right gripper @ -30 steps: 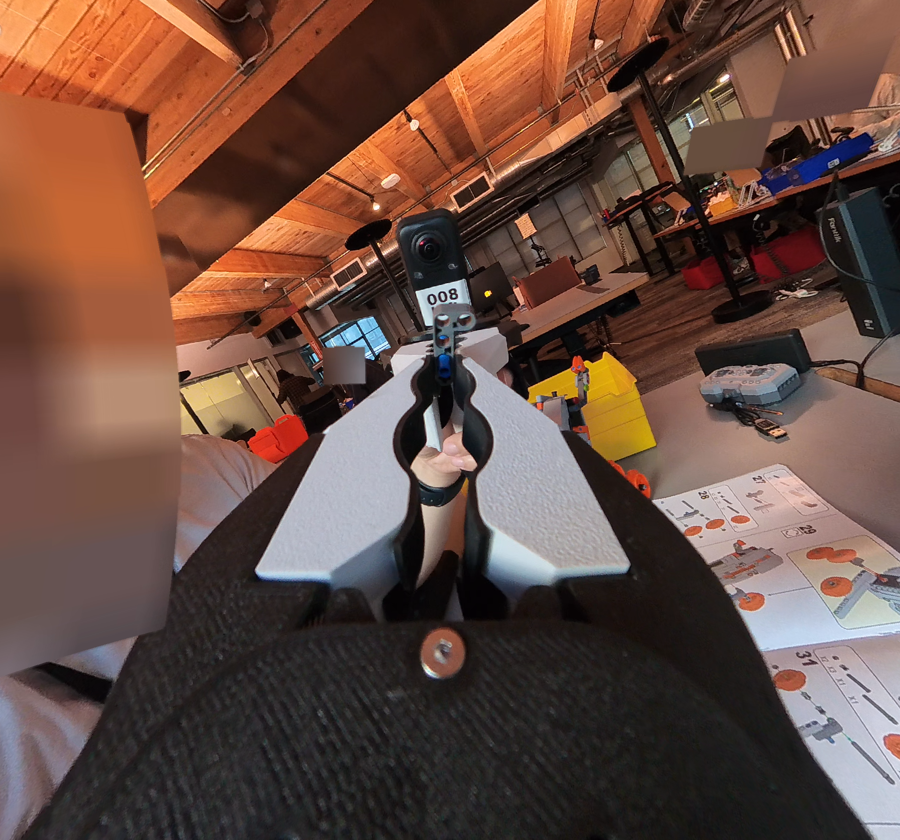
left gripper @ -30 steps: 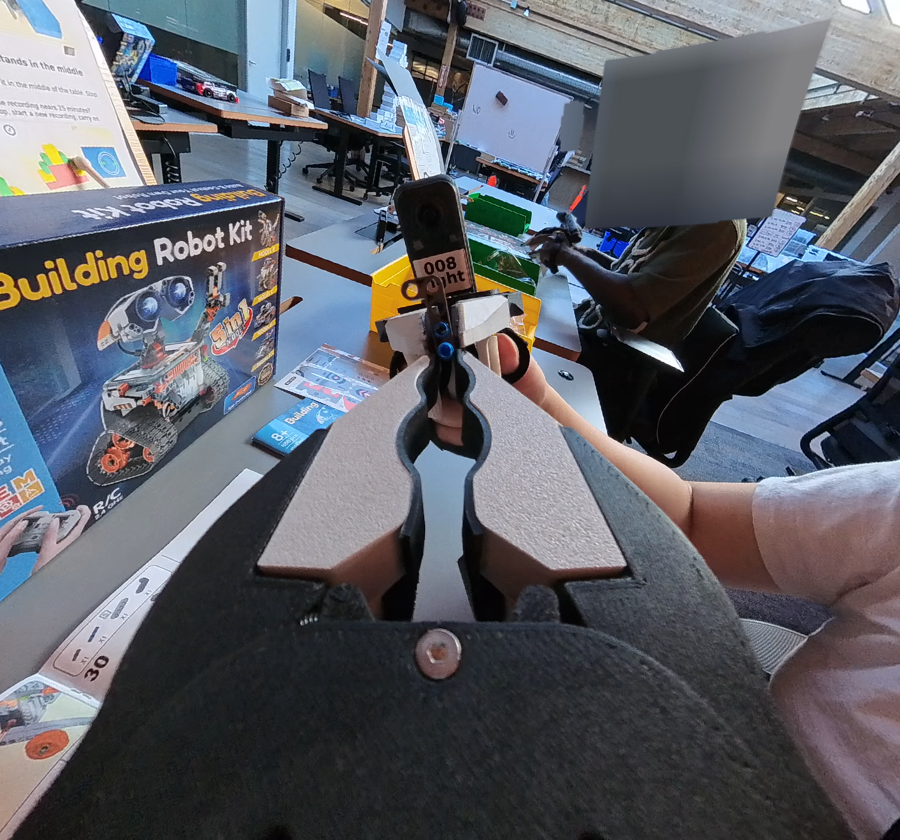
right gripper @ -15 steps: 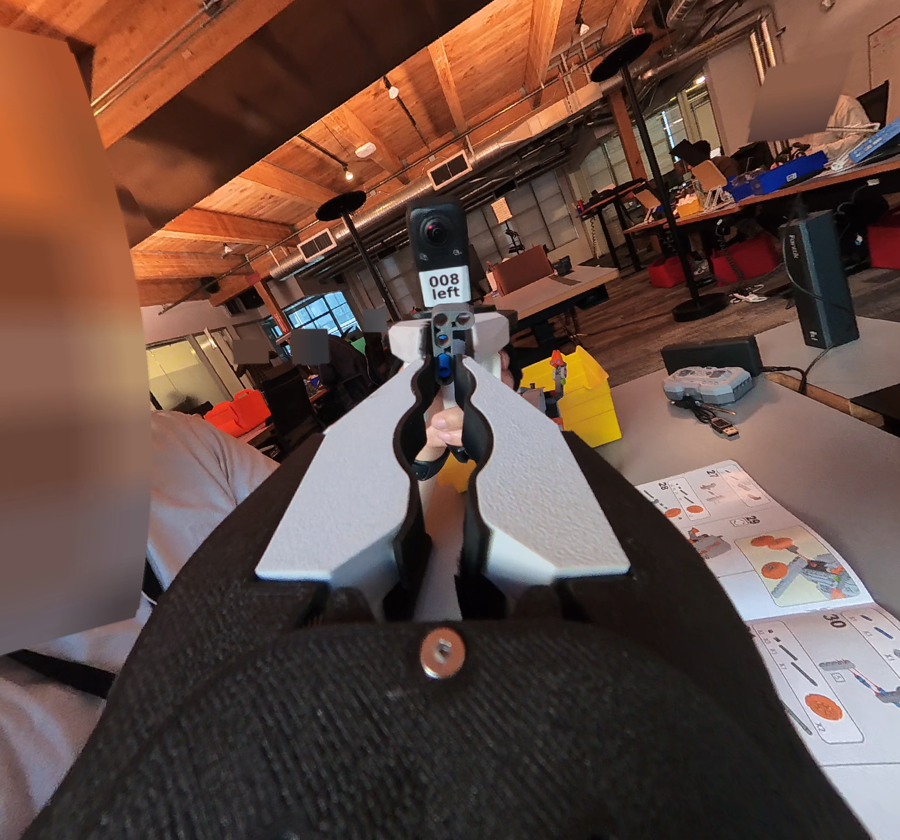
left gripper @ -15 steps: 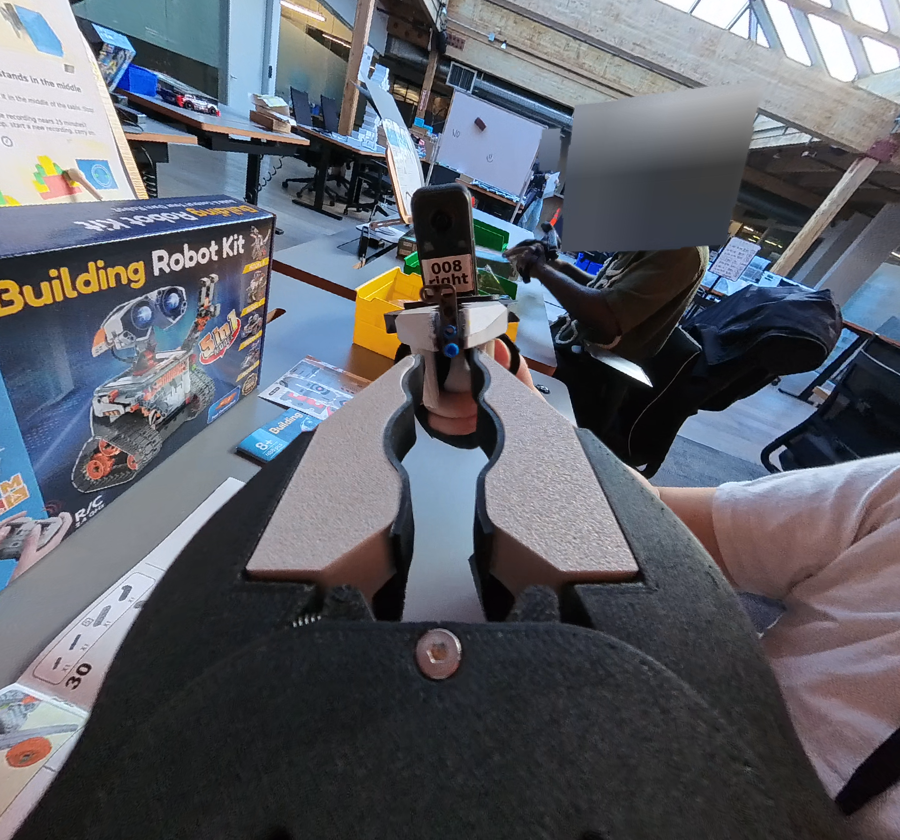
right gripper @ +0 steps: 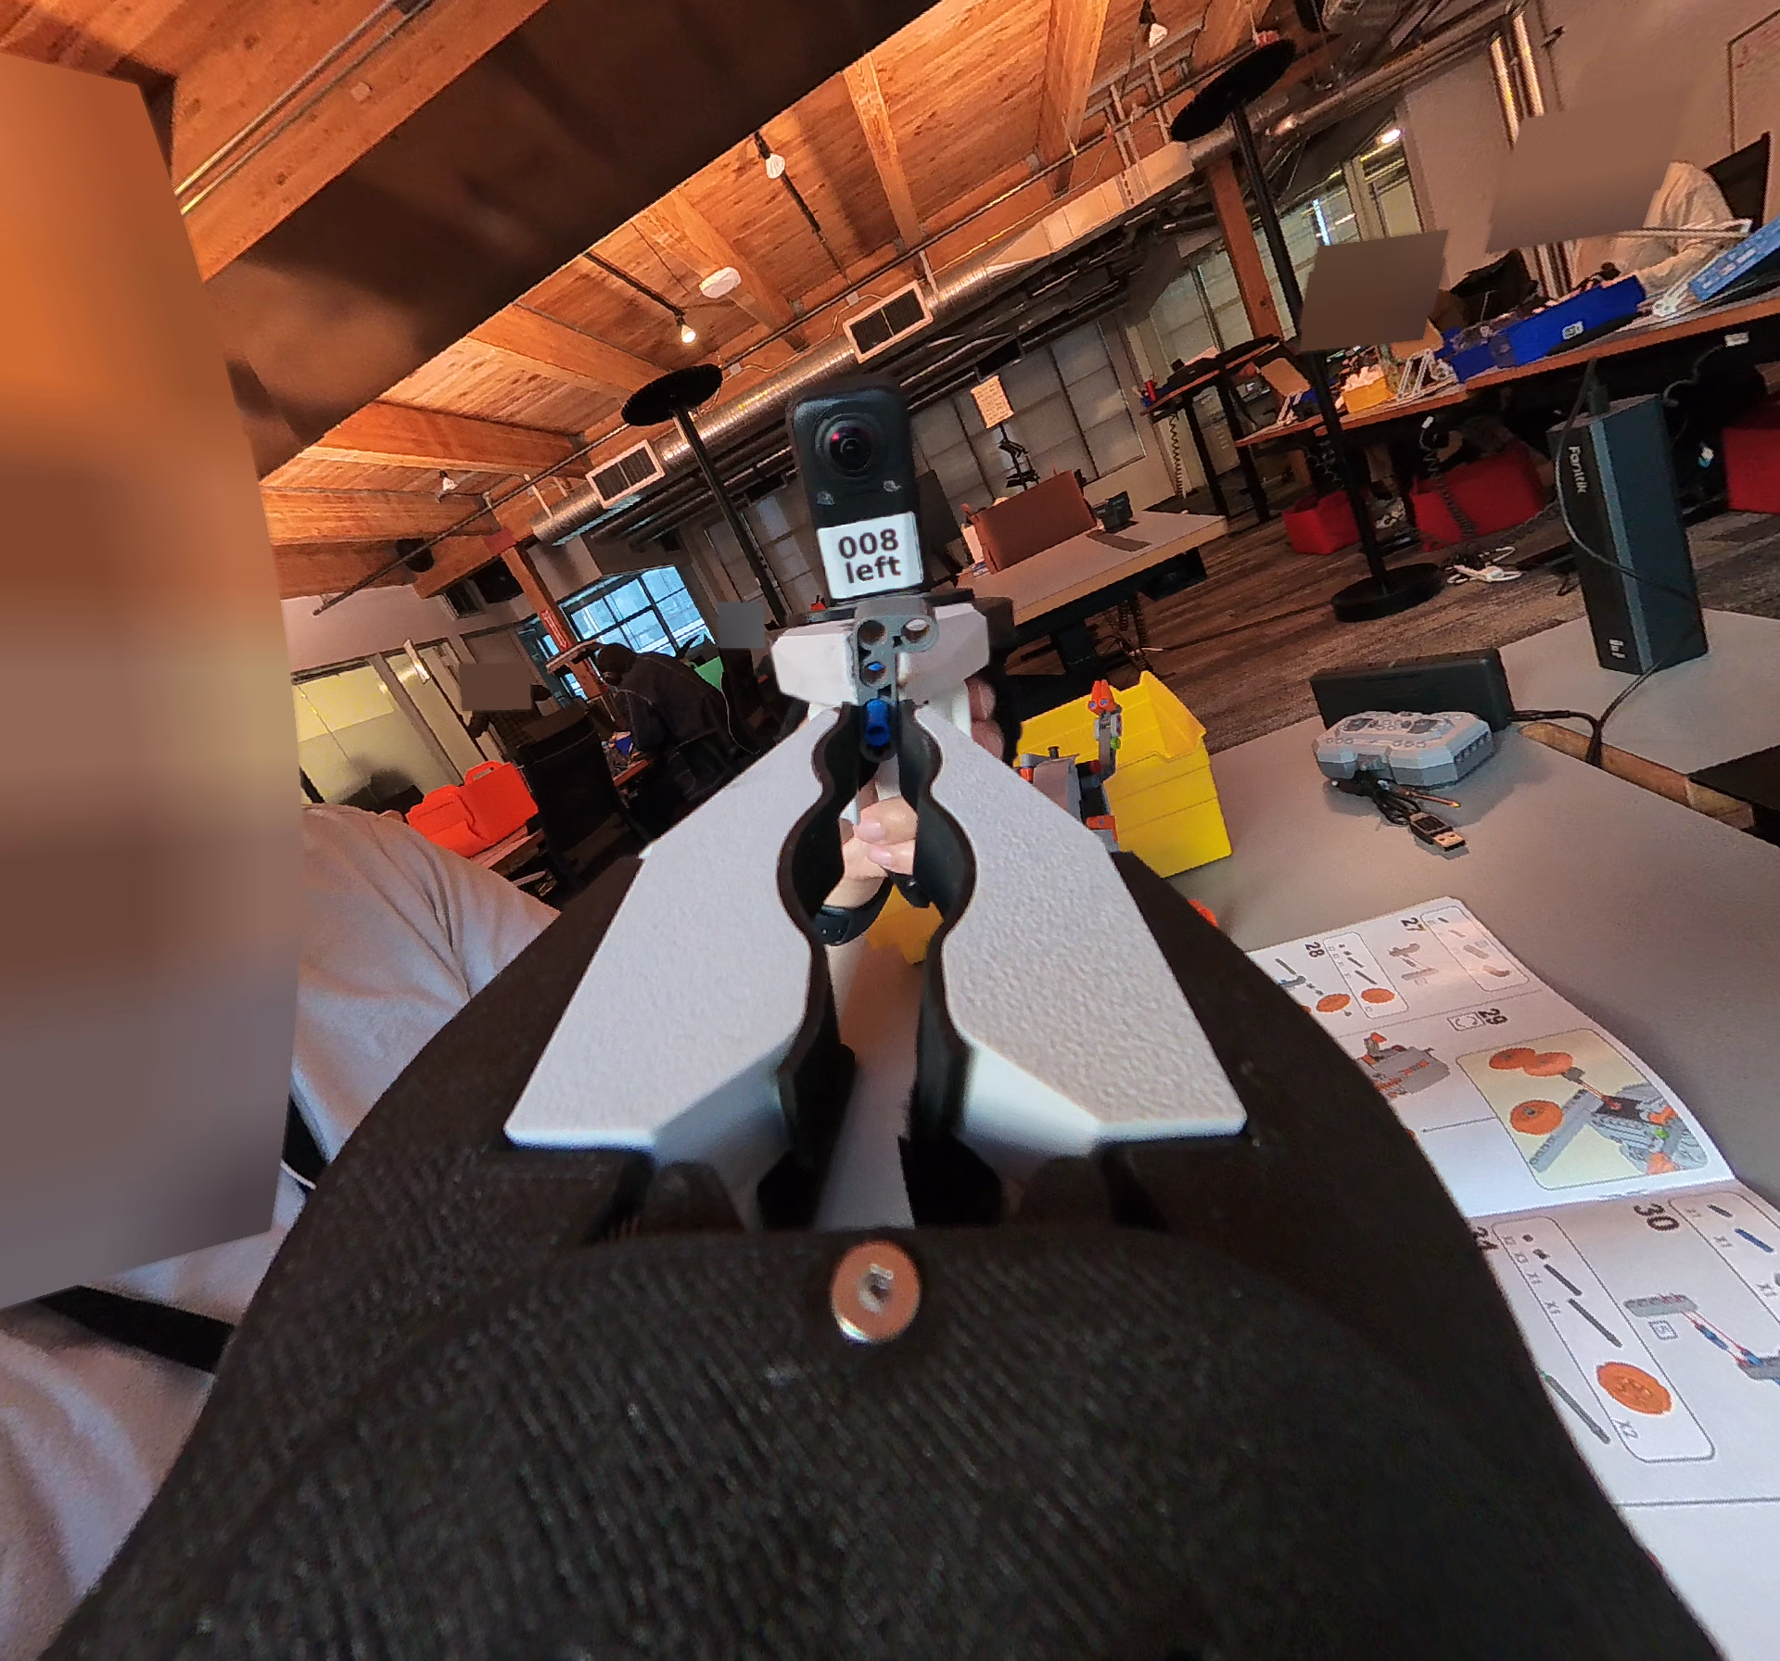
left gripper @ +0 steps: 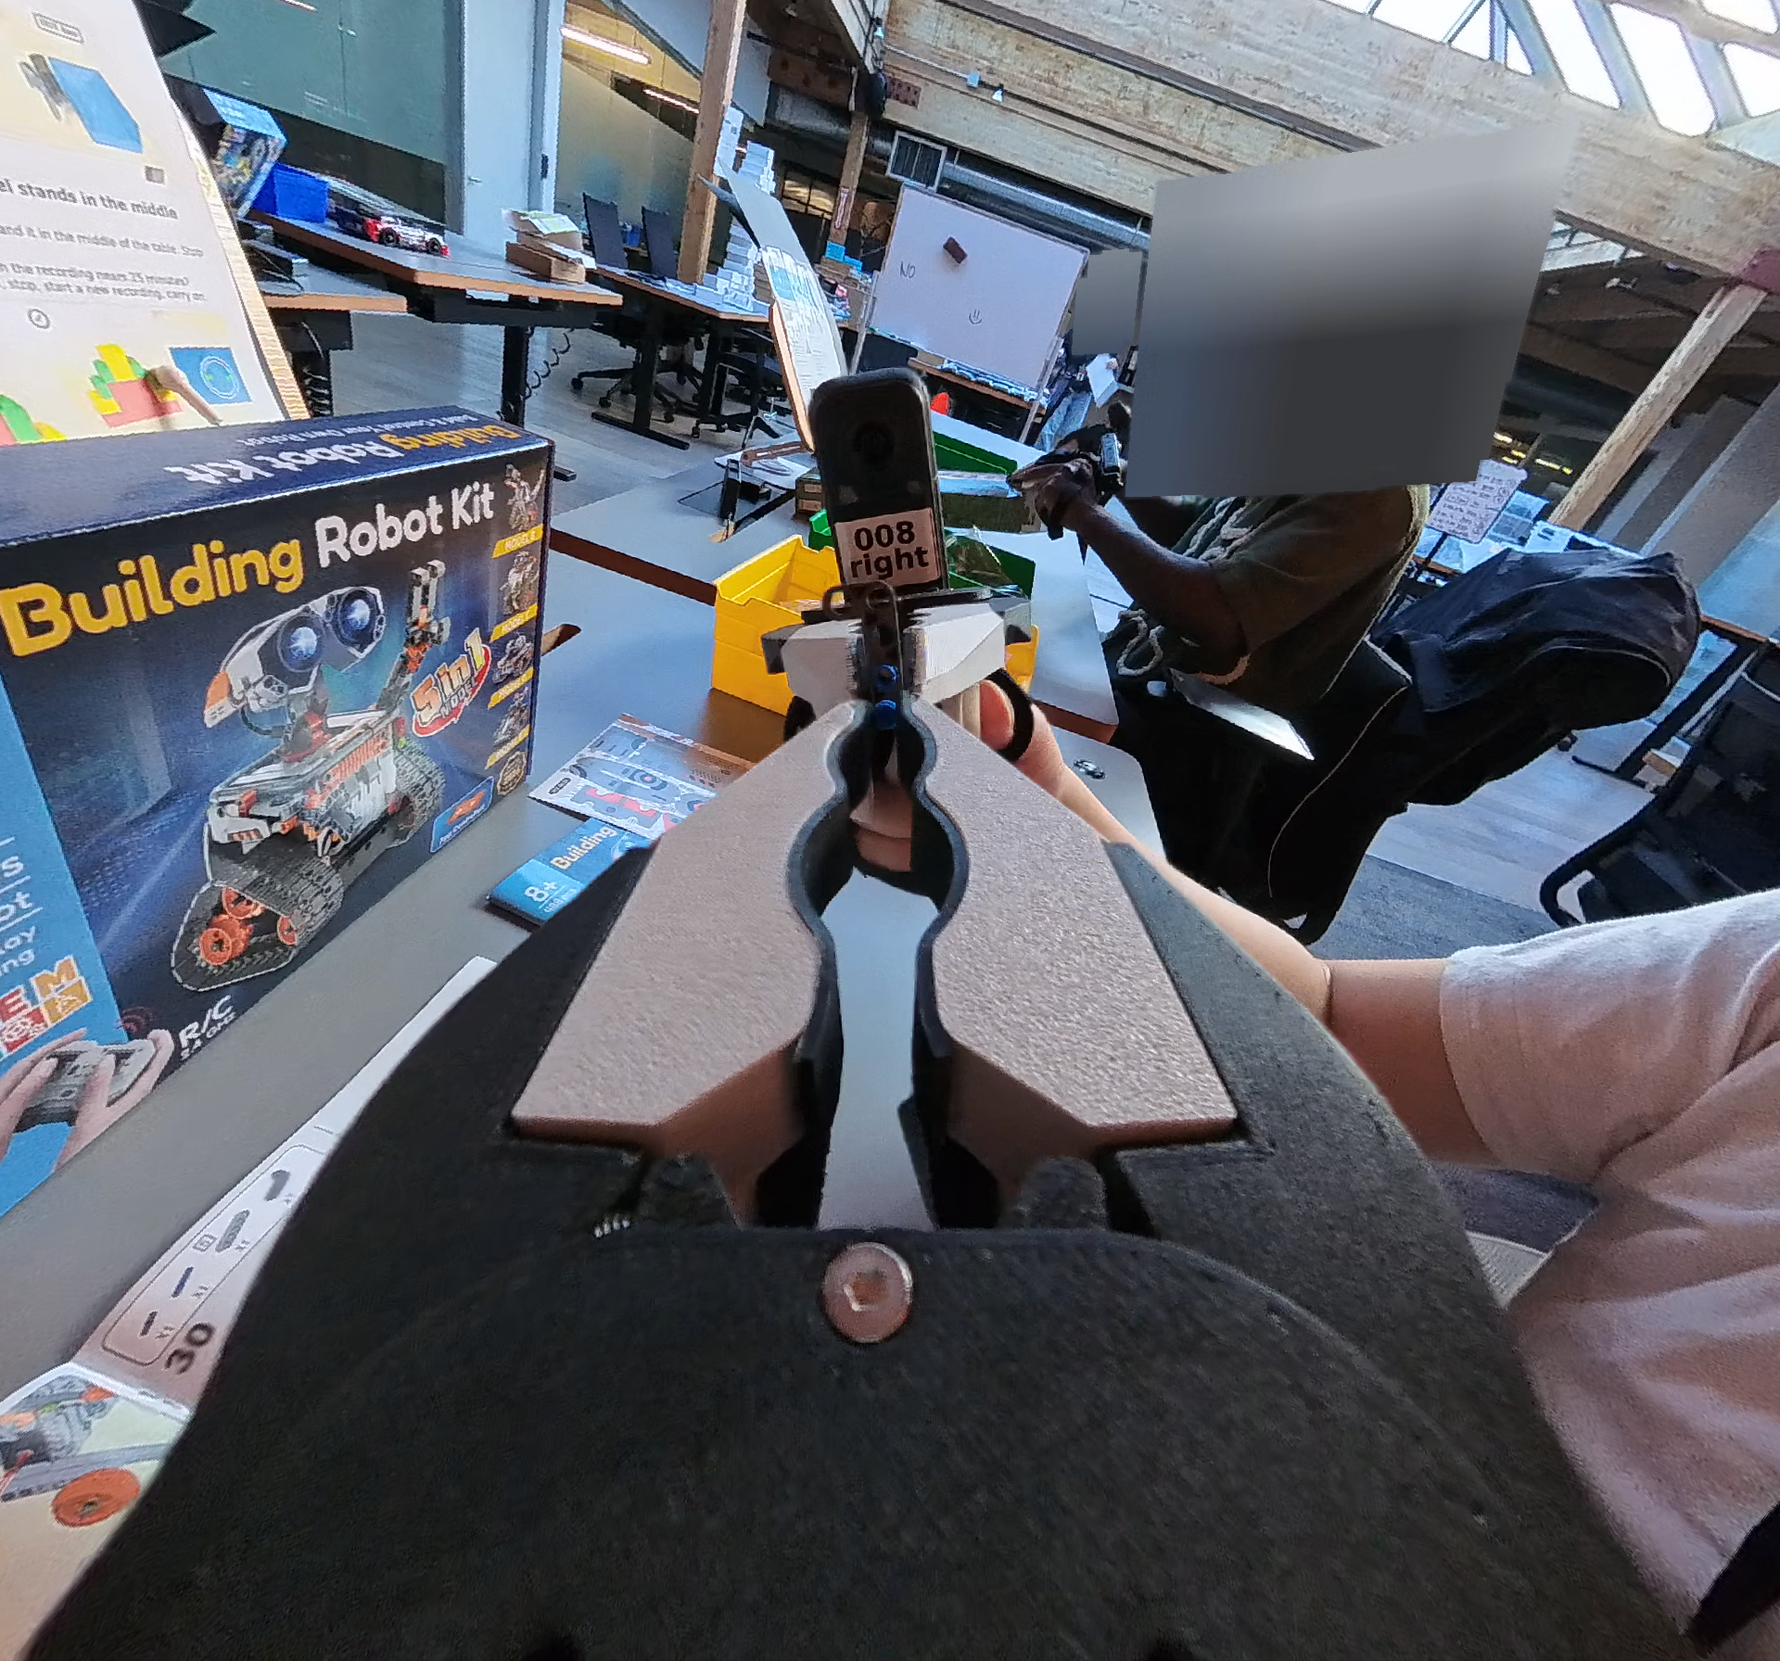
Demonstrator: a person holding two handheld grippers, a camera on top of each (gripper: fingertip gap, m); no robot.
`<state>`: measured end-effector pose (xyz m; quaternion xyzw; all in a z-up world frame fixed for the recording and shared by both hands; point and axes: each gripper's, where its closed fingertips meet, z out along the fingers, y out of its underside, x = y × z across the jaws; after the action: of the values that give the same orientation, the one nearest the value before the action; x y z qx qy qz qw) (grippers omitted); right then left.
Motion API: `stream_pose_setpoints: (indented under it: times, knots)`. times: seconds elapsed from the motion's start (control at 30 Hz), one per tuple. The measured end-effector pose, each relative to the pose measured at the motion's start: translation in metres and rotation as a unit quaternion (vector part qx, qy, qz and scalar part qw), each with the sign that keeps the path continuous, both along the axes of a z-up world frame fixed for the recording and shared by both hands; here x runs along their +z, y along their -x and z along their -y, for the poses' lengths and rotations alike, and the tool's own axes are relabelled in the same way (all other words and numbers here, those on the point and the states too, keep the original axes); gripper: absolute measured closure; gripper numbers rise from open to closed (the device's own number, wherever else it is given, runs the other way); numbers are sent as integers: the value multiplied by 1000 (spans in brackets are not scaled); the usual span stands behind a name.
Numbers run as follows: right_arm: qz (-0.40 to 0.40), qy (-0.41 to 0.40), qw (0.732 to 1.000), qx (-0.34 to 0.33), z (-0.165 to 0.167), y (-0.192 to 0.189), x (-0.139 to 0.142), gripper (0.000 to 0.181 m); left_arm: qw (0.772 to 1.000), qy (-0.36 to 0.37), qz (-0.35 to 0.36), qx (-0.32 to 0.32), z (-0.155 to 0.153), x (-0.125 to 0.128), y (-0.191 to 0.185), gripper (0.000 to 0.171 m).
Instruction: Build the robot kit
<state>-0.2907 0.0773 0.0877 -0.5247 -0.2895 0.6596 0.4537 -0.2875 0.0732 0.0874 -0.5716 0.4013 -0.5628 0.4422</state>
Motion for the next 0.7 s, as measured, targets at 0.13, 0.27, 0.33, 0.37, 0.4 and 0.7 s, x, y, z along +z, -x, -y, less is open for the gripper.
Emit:
stream_pose_setpoints:
  times: [0.13,0.27,0.33,0.37,0.4,0.7]
  knots:
    - [-5,1,1000,0,0,0,1,175,1000,-6,0,3,0,0,0,170]
    - [-18,-1,1000,-12,-3,-3,4,175,1000,-7,17,17,-2,3,-3,170]
    - [-30,3,1000,-8,-3,-5,5,175,999,-9,22,25,-2,4,-5,170]
    - [-35,5,999,-7,-3,-6,6,175,999,-12,22,29,-2,5,-6,170]
    - [-38,6,999,-9,-4,-7,6,175,999,-15,22,35,-3,5,-7,170]
    - [-42,15,999,-10,-6,-7,3,175,998,-25,13,51,-5,2,-7,169]
